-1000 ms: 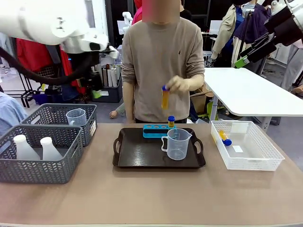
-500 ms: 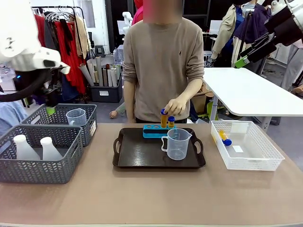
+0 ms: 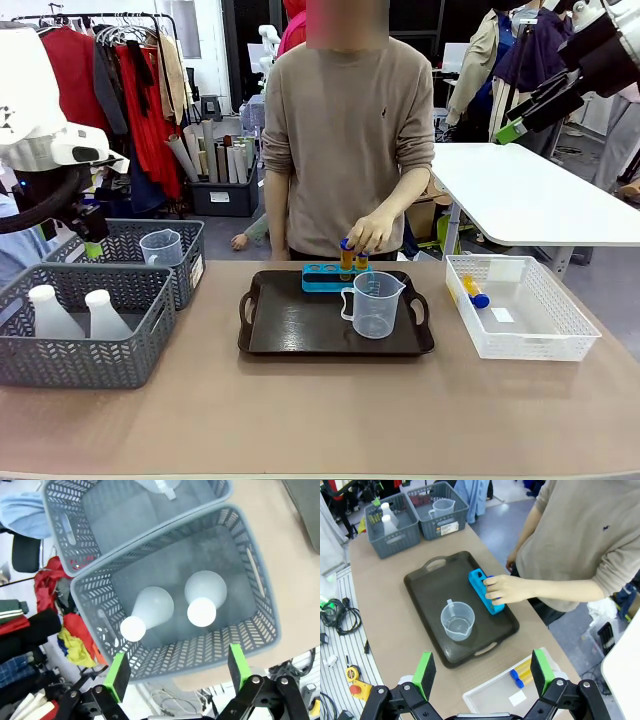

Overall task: Prepare the laboratory tools.
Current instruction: Pick up one Small flask and place it on the Handle tray.

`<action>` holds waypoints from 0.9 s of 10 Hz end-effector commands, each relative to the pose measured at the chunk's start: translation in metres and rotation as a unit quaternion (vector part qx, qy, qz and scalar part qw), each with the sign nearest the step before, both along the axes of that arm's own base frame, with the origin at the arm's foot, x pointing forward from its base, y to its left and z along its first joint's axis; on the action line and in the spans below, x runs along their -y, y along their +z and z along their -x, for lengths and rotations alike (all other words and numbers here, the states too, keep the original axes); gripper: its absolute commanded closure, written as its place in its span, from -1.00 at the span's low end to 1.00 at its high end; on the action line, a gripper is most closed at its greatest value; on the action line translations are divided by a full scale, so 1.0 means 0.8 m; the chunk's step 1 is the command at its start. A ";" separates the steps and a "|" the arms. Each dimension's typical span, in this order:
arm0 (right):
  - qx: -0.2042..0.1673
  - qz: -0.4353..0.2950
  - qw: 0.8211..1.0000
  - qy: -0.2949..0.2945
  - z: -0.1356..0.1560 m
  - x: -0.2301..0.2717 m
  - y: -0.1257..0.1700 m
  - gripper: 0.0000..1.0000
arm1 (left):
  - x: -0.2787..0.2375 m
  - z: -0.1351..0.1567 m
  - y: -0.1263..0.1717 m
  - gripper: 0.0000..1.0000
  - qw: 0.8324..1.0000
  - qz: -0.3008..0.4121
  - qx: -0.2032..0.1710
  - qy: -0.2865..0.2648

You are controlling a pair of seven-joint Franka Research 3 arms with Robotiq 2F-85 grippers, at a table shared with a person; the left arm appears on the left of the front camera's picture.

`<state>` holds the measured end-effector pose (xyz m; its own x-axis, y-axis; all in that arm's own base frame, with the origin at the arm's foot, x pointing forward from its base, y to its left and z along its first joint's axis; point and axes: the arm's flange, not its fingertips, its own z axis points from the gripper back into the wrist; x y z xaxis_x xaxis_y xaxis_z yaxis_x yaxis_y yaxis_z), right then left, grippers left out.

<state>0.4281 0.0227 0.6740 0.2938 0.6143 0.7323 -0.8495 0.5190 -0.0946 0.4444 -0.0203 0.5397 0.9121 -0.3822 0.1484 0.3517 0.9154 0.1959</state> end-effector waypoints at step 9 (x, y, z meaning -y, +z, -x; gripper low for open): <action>0.005 -0.002 1.000 0.007 0.000 0.000 0.001 -1.00 | -0.125 -0.038 -0.064 -1.00 0.991 0.034 -0.016 0.129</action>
